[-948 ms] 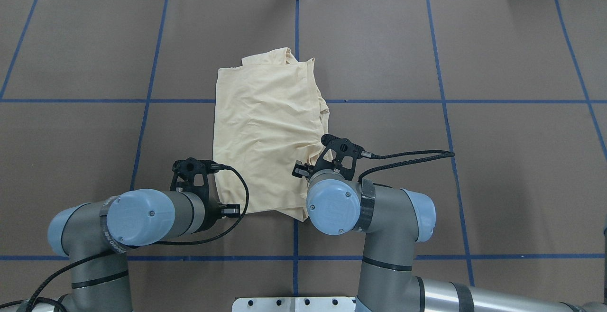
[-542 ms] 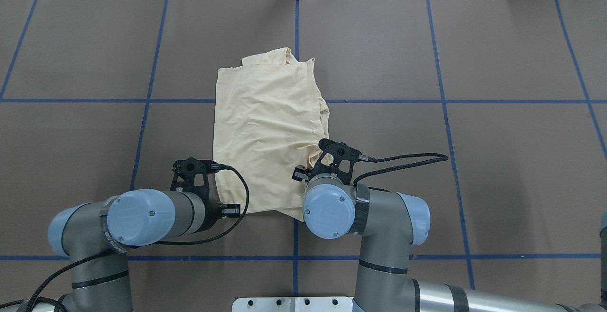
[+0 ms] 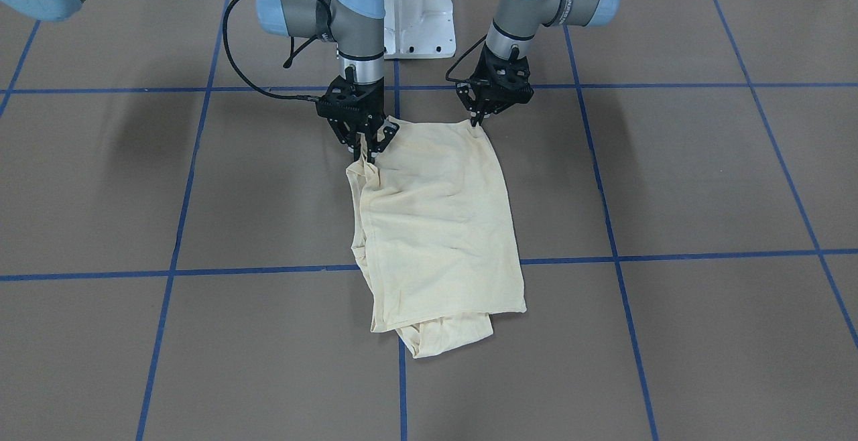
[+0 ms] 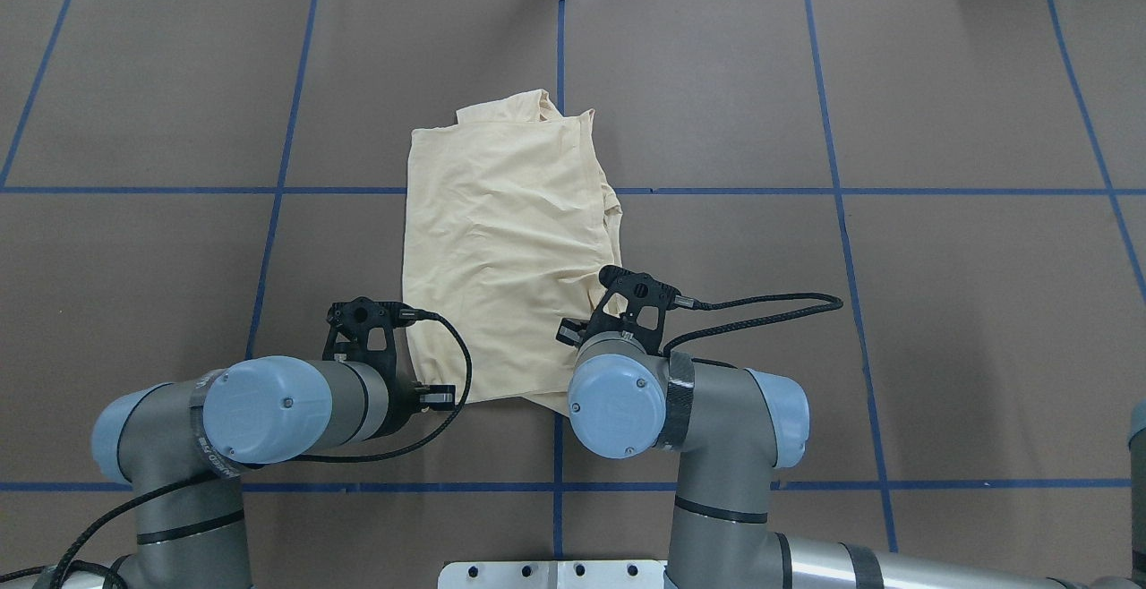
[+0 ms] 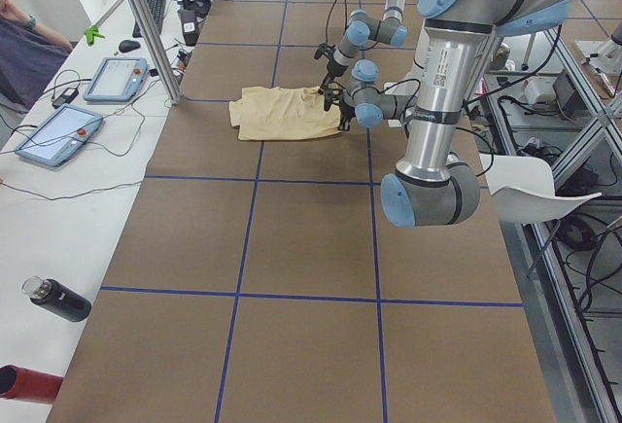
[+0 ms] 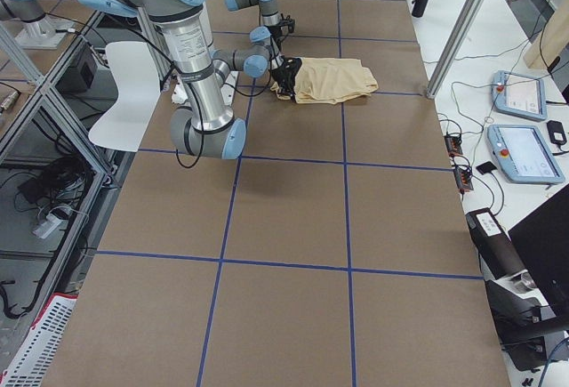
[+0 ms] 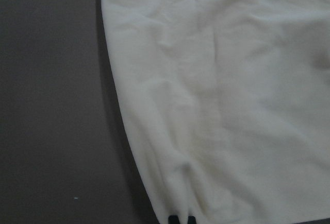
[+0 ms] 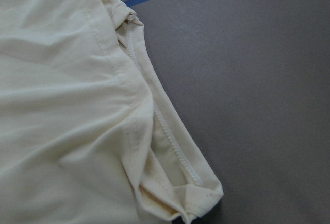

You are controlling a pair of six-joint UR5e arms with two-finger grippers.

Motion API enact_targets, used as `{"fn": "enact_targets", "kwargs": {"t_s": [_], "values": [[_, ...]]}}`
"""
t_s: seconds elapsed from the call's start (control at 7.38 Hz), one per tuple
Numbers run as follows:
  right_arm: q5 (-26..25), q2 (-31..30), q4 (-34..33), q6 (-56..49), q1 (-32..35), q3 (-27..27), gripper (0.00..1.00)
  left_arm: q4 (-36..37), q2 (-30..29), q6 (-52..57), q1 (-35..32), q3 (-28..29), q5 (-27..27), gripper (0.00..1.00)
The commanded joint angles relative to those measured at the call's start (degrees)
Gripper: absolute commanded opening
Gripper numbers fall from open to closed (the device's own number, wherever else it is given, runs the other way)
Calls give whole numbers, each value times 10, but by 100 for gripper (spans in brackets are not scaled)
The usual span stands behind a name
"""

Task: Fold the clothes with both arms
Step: 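Lift the near edge with both grippers and fold it away from the robot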

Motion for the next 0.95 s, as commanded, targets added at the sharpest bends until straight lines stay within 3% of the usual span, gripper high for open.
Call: {"fn": "enact_targets", "kwargs": {"t_s": [0.0, 0.14, 0.41, 0.54, 0.81], "values": [[-6, -5, 0, -2, -1, 17, 0, 0, -2, 0, -1, 0, 0, 0], [-3, -18, 0, -8, 0, 48, 0, 0, -2, 3, -1, -1, -1, 0], [1, -92, -1, -10, -1, 169, 0, 17, 6, 7, -6, -72, -17, 0], [1, -121, -11, -10, -15, 223, 0, 79, 4, 6, -5, -133, -31, 0], [1, -127, -124, -8, -54, 349, 0, 209, -2, -1, 0, -273, -66, 0]]}}
